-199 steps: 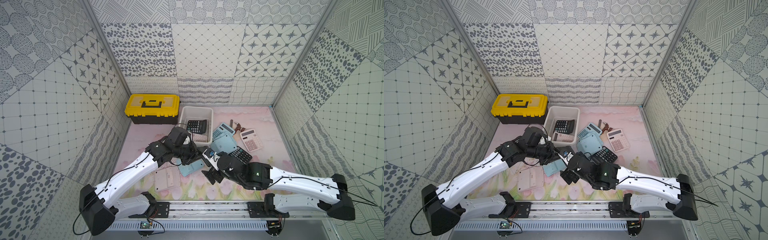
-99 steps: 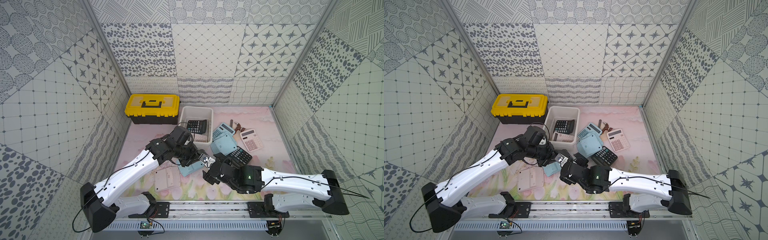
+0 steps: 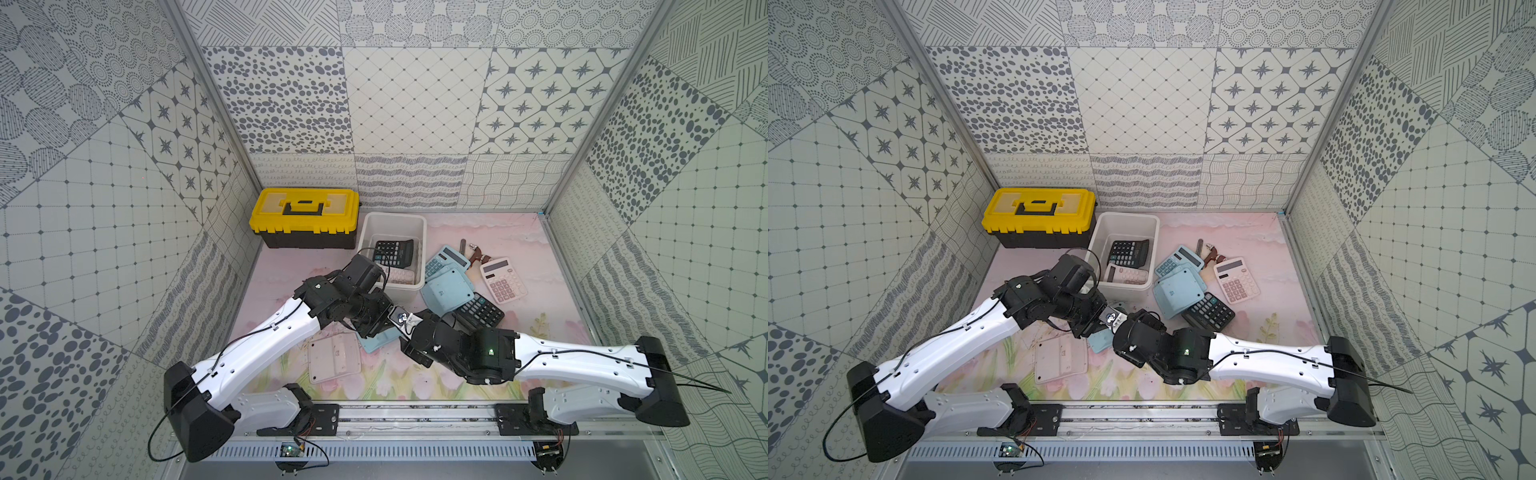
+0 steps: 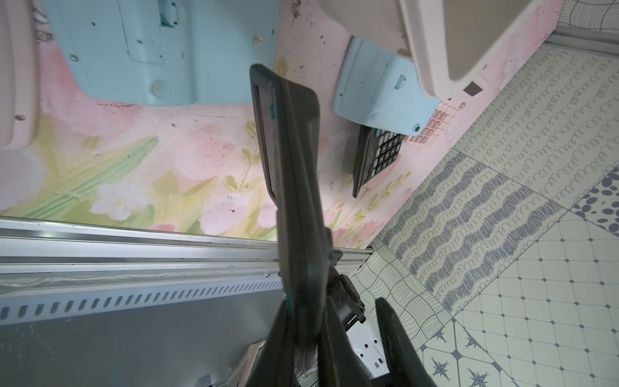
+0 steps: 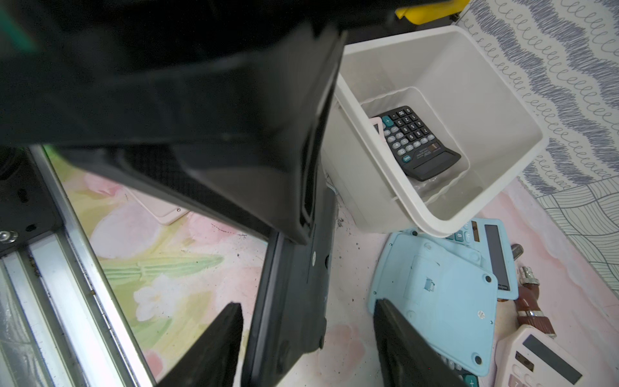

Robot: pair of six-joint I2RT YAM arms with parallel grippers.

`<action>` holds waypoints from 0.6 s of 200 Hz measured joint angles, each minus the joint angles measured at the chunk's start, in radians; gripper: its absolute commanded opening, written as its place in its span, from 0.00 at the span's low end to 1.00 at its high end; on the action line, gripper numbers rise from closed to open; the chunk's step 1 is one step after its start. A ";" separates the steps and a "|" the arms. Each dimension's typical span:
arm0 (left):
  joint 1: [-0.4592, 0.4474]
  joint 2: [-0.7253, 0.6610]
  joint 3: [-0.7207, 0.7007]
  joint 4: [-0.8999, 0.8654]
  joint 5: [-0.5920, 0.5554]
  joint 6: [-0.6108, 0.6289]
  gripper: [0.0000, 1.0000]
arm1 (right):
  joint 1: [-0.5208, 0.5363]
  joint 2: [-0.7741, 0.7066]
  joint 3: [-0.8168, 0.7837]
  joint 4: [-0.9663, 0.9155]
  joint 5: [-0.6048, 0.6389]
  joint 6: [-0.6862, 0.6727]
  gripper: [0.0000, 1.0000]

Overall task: Put the calculator in the storage box
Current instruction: Pick up the calculator at the center of the board.

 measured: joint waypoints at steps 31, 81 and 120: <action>0.000 0.012 -0.005 -0.003 -0.010 -0.013 0.00 | 0.001 0.061 0.014 -0.014 0.004 0.003 0.52; 0.001 0.021 -0.008 -0.005 -0.035 -0.030 0.00 | 0.002 0.074 0.022 -0.027 0.002 0.032 0.22; 0.001 0.023 -0.011 0.018 -0.042 -0.043 0.00 | 0.002 0.075 0.027 -0.034 0.008 0.047 0.02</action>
